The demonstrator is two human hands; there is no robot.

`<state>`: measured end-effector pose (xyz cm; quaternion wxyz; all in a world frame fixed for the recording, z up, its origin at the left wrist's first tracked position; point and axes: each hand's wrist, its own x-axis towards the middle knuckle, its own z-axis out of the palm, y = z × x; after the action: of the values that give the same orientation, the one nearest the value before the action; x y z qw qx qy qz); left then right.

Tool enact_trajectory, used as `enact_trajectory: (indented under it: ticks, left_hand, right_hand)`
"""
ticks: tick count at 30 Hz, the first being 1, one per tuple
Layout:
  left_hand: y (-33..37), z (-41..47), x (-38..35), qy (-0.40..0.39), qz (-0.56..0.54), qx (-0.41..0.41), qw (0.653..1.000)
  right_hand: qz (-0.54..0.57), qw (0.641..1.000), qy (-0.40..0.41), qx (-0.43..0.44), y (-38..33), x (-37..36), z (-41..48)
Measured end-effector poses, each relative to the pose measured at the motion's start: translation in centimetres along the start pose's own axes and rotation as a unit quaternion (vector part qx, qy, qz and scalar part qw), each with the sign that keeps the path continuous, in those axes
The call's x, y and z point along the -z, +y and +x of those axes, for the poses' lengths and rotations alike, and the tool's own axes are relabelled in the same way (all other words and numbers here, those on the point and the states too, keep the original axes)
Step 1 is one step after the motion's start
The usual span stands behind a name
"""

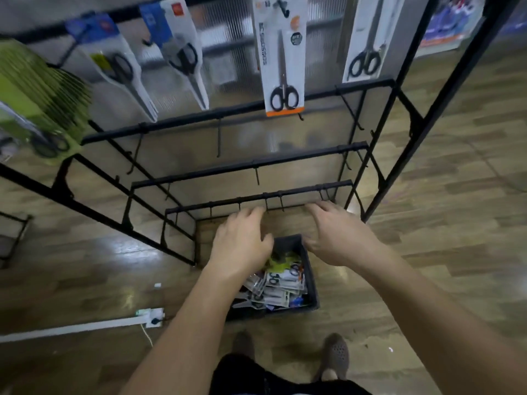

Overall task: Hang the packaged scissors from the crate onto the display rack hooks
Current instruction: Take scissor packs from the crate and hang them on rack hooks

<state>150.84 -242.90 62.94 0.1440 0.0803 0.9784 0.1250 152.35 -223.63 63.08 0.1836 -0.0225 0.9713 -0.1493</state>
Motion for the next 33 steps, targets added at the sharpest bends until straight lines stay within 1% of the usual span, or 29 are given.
enact_trajectory:
  ticks: [5, 9, 13, 18, 21, 23, 25, 28, 30, 33]
  left_hand:
    - [-0.3, -0.2, 2.7, 0.021, 0.014, 0.019, 1.000]
    - [-2.1, 1.0, 5.0, 0.028, 0.027, 0.009, 0.999]
    - [-5.7, 2.2, 5.7, 0.014, 0.022, -0.010, 1.000]
    - [-11.4, 3.6, 4.3, -0.016, -0.020, -0.024, 0.999]
    - [-14.5, 4.6, 1.6, -0.042, -0.049, -0.027, 0.997]
    - [-15.6, 4.8, -0.3, -0.046, -0.057, -0.024, 0.997]
    - [-16.6, 5.0, -3.1, -0.067, -0.083, 0.006, 0.994]
    - [-18.6, 4.8, -8.8, -0.106, -0.136, 0.074, 0.982]
    - [-19.7, 3.8, -13.4, -0.136, -0.158, 0.111, 0.972]
    - [-20.8, 2.9, -20.7, -0.192, -0.162, 0.156, 0.955]
  right_hand:
    - [0.012, 1.000, -0.007, 0.016, 0.4, 1.7, 0.1]
    - [0.033, 0.999, -0.003, 0.000, -0.1, 2.0, 0.9]
    - [0.043, 0.998, 0.002, -0.036, -2.6, 1.3, 2.0]
    - [0.041, 0.996, -0.011, -0.081, -6.2, -1.1, 3.3]
    - [0.034, 0.993, -0.031, -0.104, -7.6, -3.3, 4.9]
    - [0.042, 0.992, -0.037, -0.112, -7.8, -4.7, 5.7]
    - [0.050, 0.991, -0.058, -0.108, -7.7, -6.9, 7.0]
    - [0.049, 0.988, -0.111, -0.094, -6.9, -11.4, 9.1]
    - [0.037, 0.983, -0.159, -0.082, -5.5, -15.4, 10.4]
    - [0.037, 0.973, -0.217, -0.064, -2.5, -22.2, 12.0]
